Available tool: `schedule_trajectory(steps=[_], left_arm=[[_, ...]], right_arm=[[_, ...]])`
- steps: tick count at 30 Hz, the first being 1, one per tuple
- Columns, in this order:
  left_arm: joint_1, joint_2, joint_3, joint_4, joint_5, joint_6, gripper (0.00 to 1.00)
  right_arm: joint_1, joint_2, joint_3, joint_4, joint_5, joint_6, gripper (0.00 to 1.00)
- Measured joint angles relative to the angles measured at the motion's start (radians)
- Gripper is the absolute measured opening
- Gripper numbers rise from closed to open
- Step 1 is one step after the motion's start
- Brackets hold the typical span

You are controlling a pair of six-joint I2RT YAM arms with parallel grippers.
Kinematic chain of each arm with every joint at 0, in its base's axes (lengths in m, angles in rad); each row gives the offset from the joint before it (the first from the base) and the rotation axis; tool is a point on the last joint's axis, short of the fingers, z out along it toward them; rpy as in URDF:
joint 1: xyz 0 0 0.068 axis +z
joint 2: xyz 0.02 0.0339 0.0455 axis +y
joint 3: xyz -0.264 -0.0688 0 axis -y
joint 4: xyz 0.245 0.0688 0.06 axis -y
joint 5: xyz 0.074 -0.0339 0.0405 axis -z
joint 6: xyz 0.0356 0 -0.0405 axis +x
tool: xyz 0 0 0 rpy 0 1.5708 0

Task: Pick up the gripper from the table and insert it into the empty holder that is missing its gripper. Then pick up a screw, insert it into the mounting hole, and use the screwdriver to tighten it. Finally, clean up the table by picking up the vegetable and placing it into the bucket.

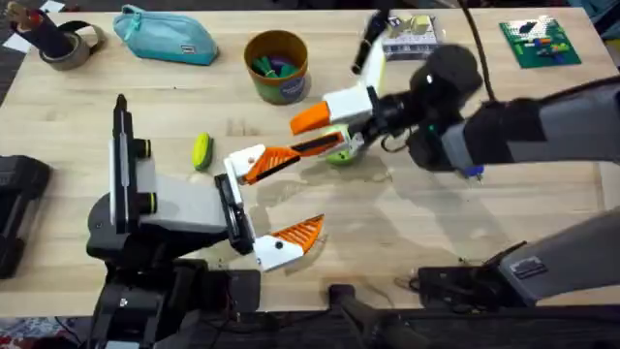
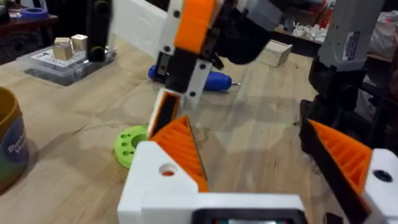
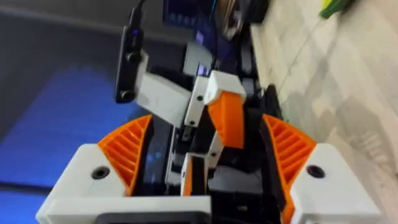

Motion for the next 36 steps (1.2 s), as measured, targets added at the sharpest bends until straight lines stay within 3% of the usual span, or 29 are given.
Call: schedule_trajectory(steps=[7,17,27,30,34,36], left_arm=[[0.000,0.000,0.000,0.000,0.000,0.000,0.990],[0.000,0.000,0.000,0.000,0.000,0.000,0.990],[0.000,0.000,0.000,0.000,0.000,0.000,0.990],[0.000,0.000,0.000,0.000,0.000,0.000,0.990],[0.000,0.000,0.000,0.000,0.000,0.000,0.990],[0.000,0.000,0.000,0.000,0.000,0.000,0.990]], right_arm=[[0.000,-0.002,0.077,-0.278,-0.102,-0.132,0.994],[0.011,0.013,0.078,-0.406,-0.117,-0.263,0.995],[0.032,0.074,0.085,-0.424,-0.118,-0.284,0.994],[0.035,0.074,0.101,-0.422,-0.118,-0.271,0.949],[0.043,0.074,0.120,-0.417,-0.119,-0.253,0.718],[0.046,0.074,0.124,-0.402,-0.119,-0.233,0.666]])
